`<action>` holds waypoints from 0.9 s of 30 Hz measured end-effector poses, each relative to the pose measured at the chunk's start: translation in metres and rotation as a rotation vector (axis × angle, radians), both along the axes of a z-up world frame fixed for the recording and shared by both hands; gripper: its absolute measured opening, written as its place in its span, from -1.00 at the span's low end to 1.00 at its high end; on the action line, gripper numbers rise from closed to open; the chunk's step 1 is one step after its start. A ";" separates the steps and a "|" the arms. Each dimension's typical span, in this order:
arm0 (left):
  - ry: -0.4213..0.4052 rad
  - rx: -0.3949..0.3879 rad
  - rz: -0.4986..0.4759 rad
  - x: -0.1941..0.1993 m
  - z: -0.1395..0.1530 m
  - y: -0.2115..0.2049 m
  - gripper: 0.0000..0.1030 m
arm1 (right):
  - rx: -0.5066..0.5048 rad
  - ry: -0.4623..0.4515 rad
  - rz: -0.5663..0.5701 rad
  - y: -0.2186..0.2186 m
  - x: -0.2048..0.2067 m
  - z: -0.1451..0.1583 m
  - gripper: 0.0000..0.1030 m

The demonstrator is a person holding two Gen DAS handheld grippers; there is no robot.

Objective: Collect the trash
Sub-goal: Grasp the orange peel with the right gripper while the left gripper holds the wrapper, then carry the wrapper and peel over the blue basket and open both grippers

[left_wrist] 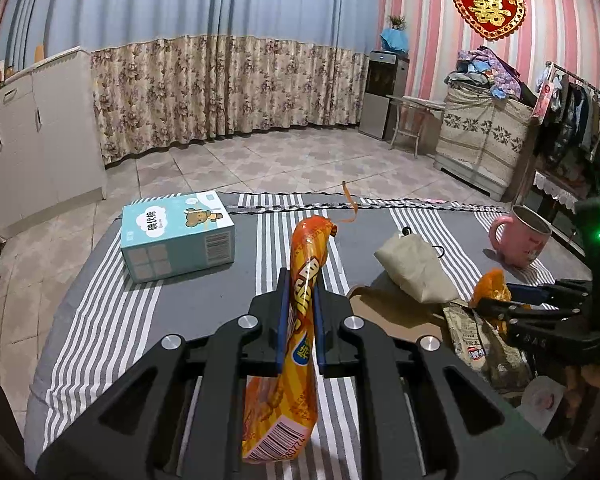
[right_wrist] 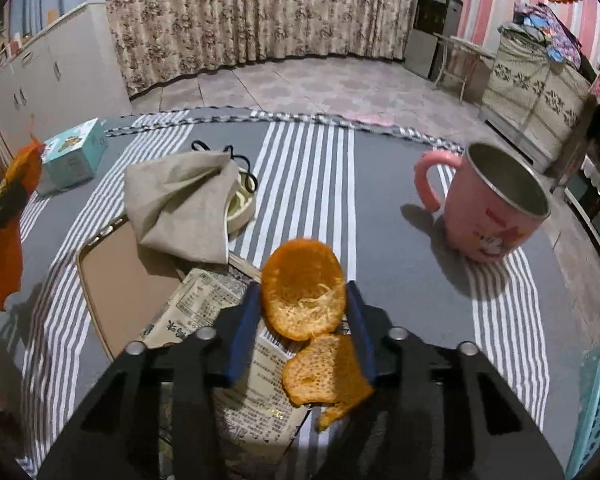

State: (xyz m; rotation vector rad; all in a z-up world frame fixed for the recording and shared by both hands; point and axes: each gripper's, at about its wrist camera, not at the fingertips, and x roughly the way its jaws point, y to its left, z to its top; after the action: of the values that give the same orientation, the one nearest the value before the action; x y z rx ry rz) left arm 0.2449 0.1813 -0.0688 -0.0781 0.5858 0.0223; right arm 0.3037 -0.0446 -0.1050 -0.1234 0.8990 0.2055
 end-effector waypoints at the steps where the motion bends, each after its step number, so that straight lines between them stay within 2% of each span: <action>1: 0.002 0.001 0.001 0.000 -0.001 0.000 -0.82 | 0.014 -0.008 -0.001 -0.003 -0.002 0.003 -0.31; 7: 0.006 0.027 0.017 0.001 -0.004 0.000 -0.82 | 0.098 -0.083 -0.032 -0.031 -0.017 0.032 -0.33; 12: 0.008 0.048 0.031 -0.001 0.001 -0.005 -0.82 | 0.105 -0.129 -0.045 -0.060 -0.034 0.053 -0.33; 21: -0.021 0.068 -0.020 -0.019 0.032 -0.051 -0.82 | 0.128 -0.191 -0.136 -0.139 -0.068 0.079 -0.33; 27: -0.051 0.067 -0.069 -0.029 0.051 -0.096 -0.82 | 0.142 -0.234 -0.220 -0.200 -0.094 0.085 -0.33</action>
State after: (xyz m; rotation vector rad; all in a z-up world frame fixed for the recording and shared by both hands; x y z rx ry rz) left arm 0.2155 0.0851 -0.0178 0.0061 0.5357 -0.0270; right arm 0.2094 -0.2448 -0.0205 0.0825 0.6562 0.0476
